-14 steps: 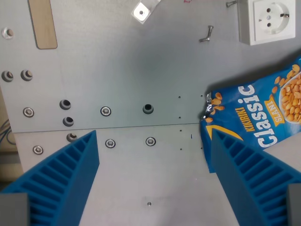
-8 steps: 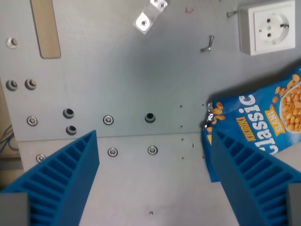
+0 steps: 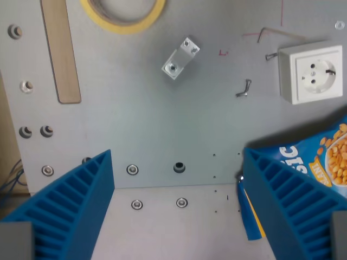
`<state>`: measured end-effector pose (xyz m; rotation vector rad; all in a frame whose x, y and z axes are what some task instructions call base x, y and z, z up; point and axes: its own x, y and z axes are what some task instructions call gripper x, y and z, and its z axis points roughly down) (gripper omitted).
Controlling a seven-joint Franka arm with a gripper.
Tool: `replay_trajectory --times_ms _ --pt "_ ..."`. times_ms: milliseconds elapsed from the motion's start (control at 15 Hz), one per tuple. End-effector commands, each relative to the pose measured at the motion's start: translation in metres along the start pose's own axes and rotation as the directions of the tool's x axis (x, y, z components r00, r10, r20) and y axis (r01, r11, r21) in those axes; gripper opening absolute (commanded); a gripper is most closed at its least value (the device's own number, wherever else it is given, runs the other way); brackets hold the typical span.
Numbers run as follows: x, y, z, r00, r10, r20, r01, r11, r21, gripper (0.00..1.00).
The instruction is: Move in base positive x
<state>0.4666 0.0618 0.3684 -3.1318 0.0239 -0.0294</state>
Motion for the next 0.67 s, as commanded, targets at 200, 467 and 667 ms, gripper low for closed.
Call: replay_trajectory --times_ms 200,467,667 --pt "0.026 0.002 -0.003 1.000 0.000 0.024 0.000 1.000 -0.014 1.00" --pt "0.046 0.002 -0.001 1.000 0.000 0.024 0.000 1.000 -0.014 1.00" --pt "0.061 0.001 0.000 1.000 0.000 0.024 0.000 1.000 -0.014 1.00"
